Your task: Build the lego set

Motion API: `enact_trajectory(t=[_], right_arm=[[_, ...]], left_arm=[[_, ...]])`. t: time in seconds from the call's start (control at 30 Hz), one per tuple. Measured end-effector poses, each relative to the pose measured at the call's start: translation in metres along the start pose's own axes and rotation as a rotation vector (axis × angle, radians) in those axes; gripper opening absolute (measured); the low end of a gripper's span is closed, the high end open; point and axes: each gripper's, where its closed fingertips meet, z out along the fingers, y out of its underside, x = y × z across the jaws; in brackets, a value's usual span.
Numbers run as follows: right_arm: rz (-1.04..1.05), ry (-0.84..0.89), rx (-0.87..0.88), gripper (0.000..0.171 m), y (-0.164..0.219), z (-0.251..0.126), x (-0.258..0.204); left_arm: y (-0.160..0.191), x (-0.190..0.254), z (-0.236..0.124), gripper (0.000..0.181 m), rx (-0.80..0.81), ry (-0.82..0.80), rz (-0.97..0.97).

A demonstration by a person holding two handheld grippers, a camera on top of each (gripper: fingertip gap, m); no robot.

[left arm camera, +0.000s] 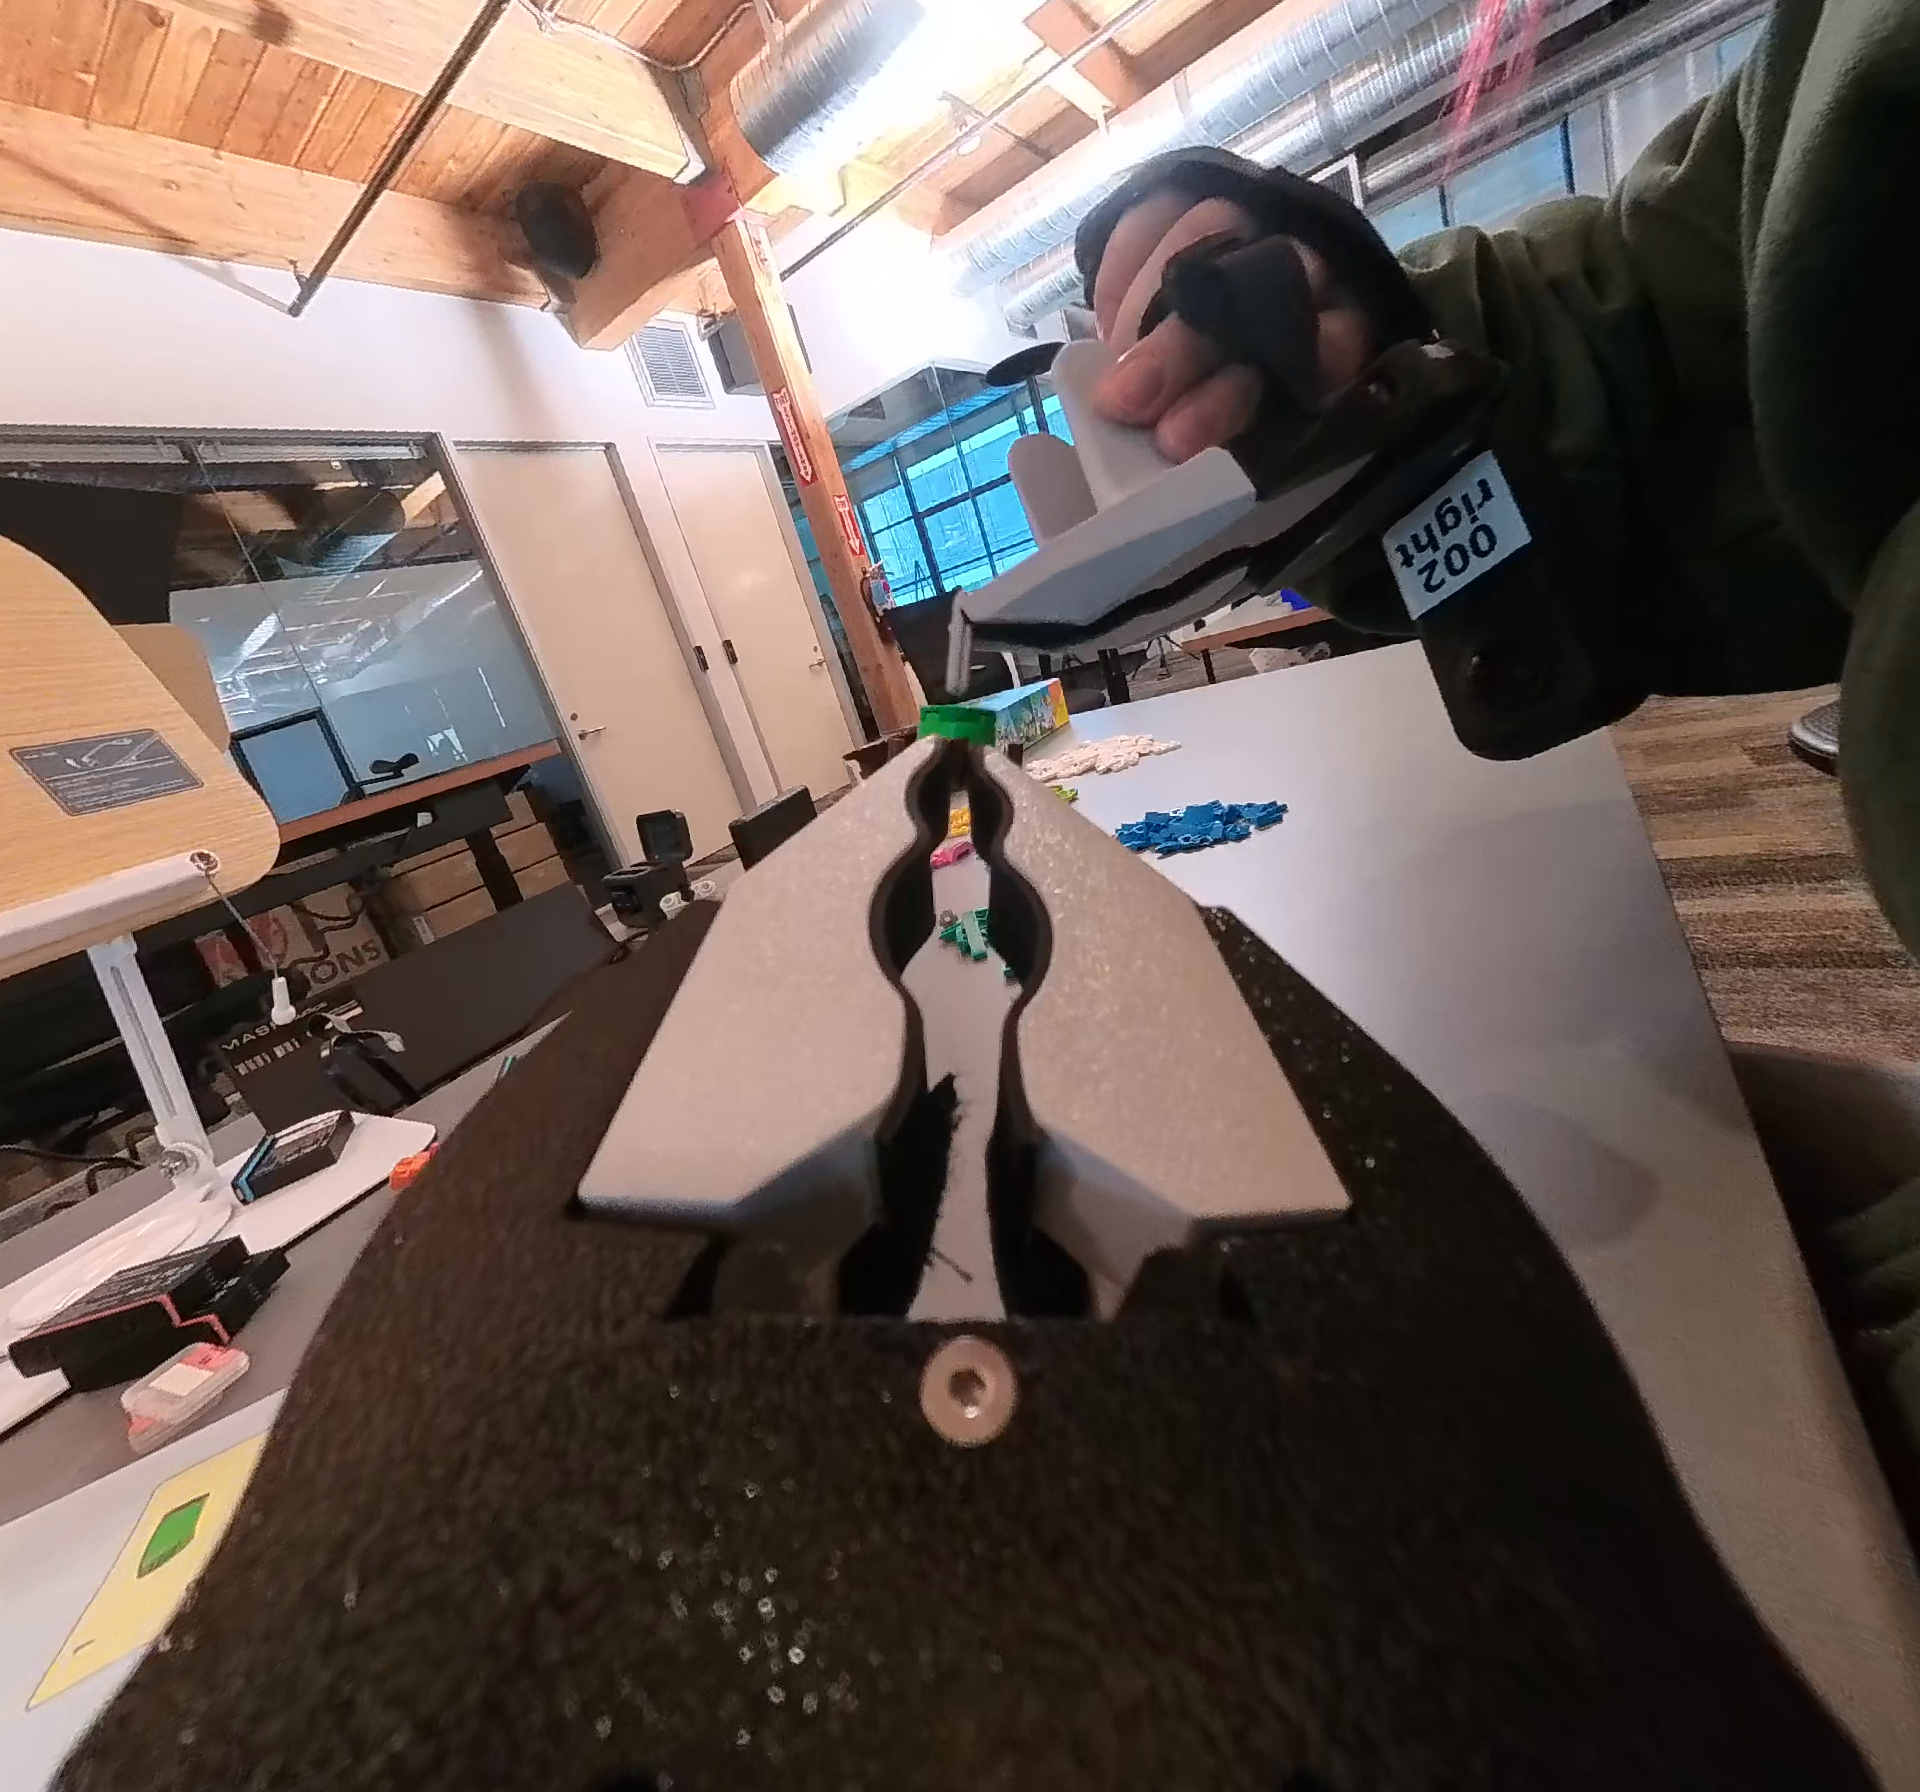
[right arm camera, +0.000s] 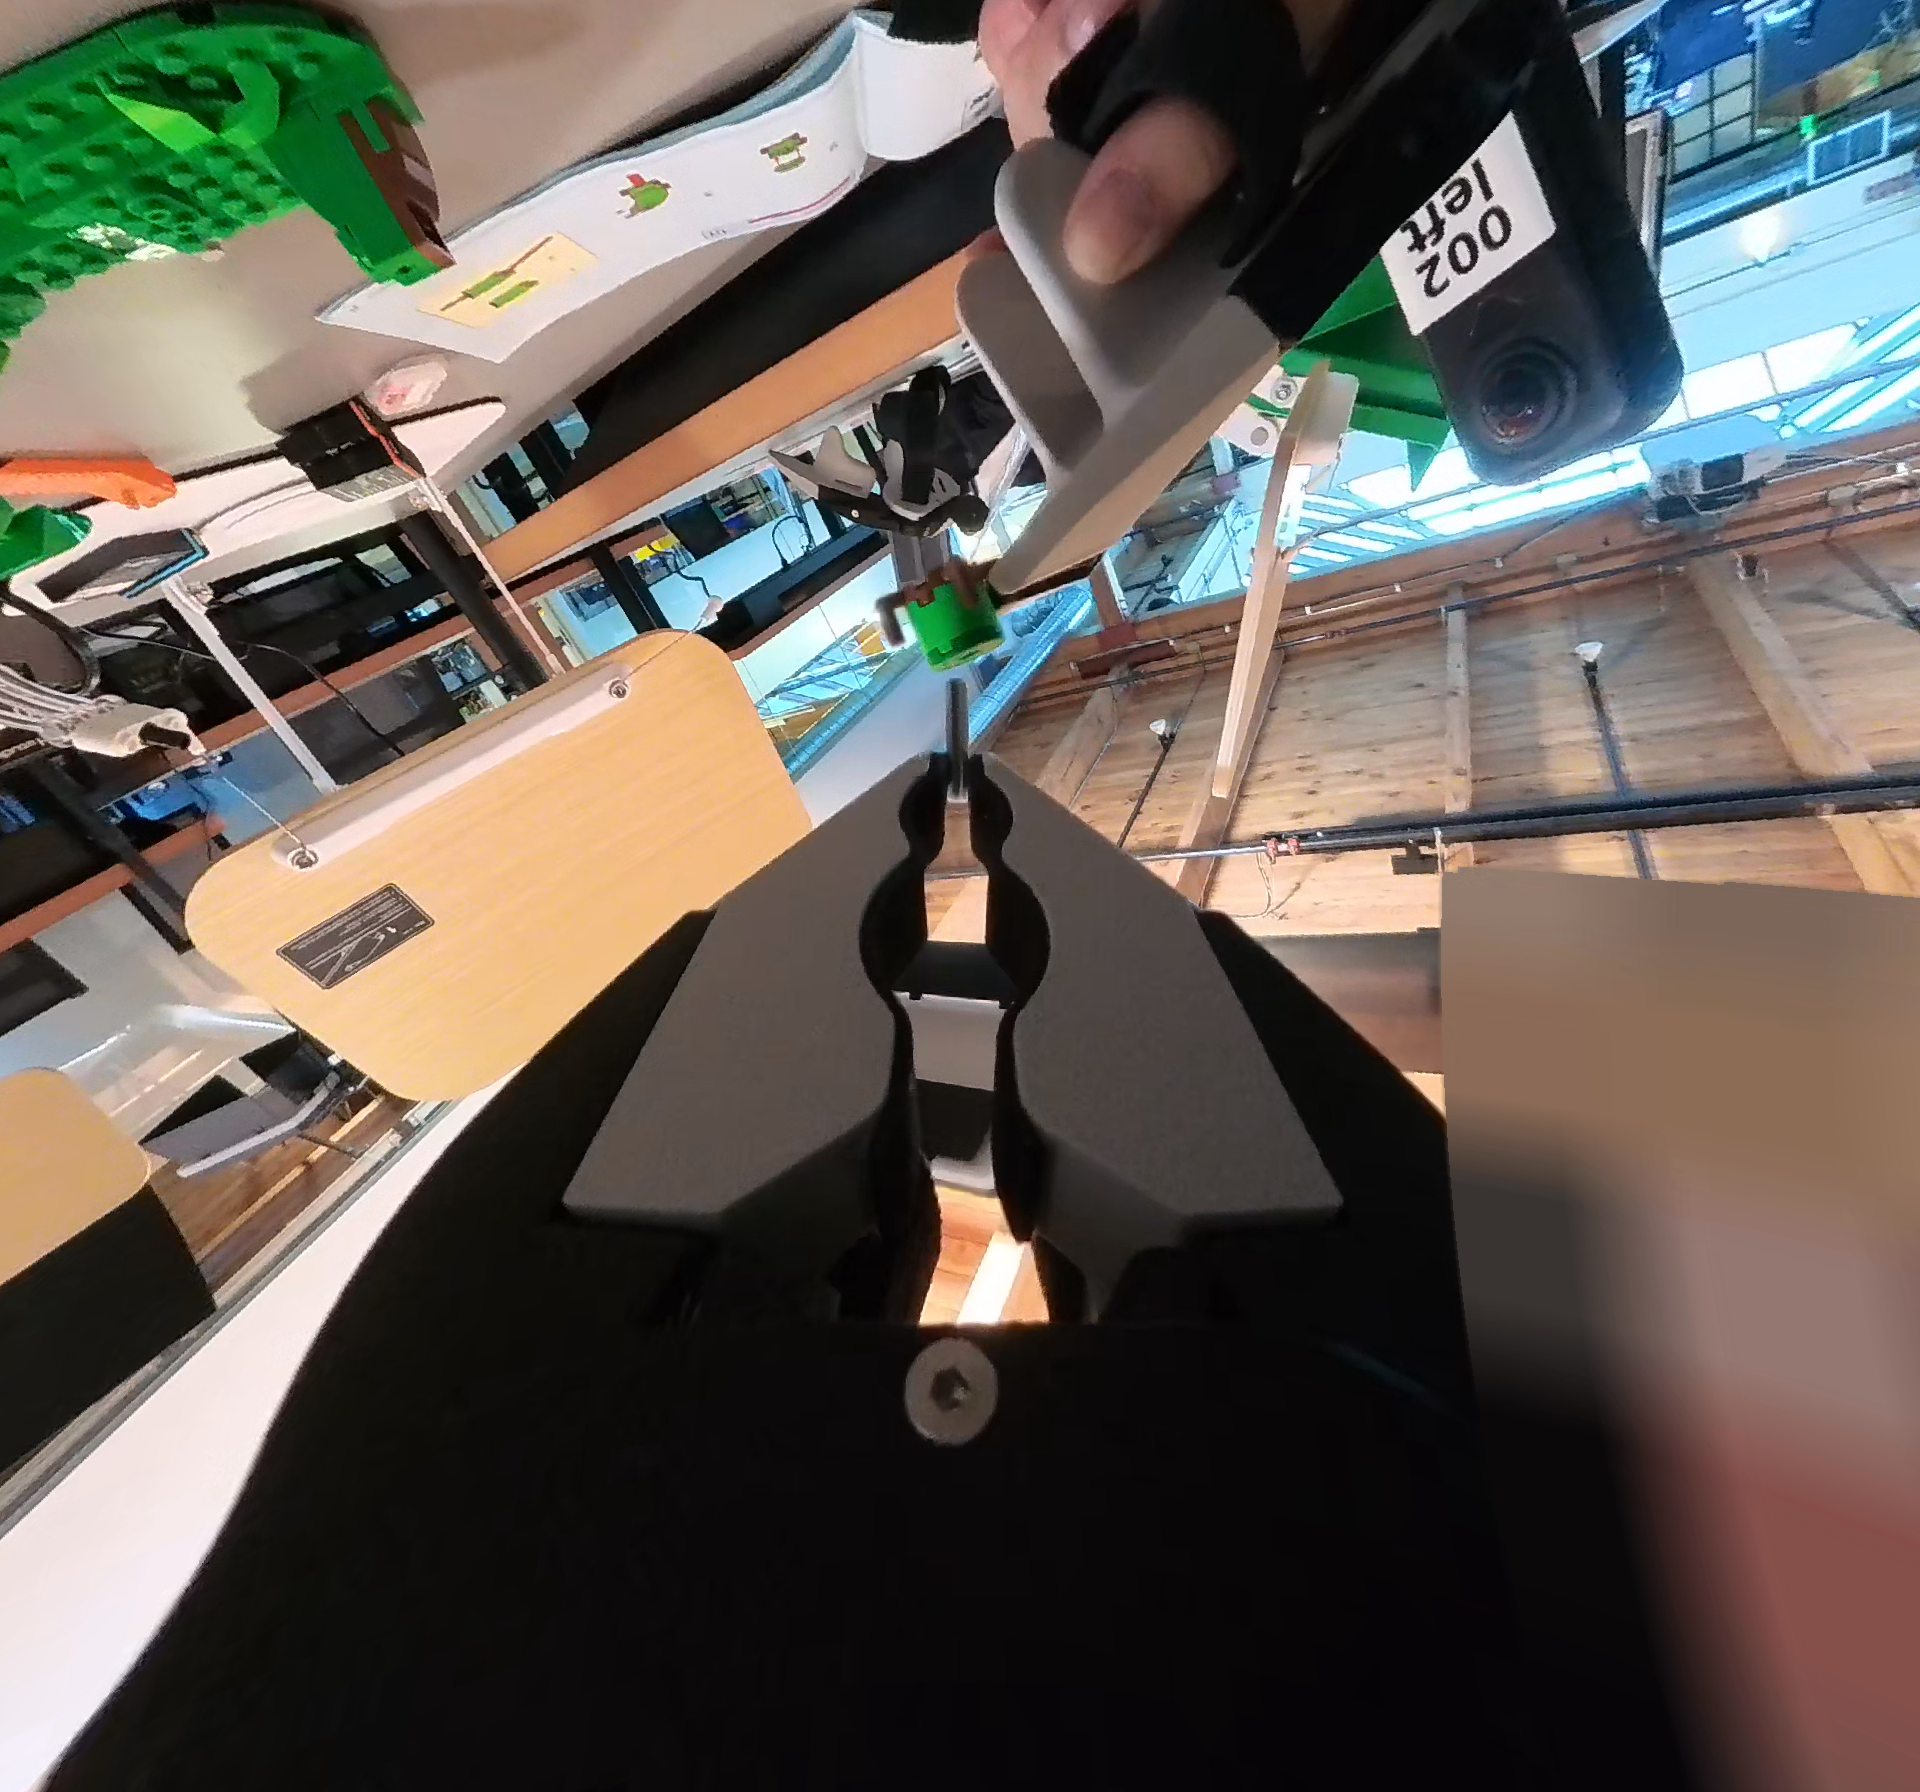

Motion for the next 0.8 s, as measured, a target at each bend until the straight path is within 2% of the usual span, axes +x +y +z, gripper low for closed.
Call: enact_trajectory(t=[0.4,0.67,0.8], right_arm=[[-0.036,0.005,0.018,0.002,-0.003,-0.001,0.001],[-0.059,0.018,0.06,0.002,-0.008,-0.007,0.008],[-0.074,0.017,0.078,0.002,-0.009,-0.011,0.011]], left_arm=[[-0.001,0.007,0.001,0.0,0.009,0.053,-0.036],[-0.001,0.018,0.002,0.0,0.044,0.28,-0.305],[-0.003,0.011,-0.001,0.0,0.075,0.309,-0.4]])
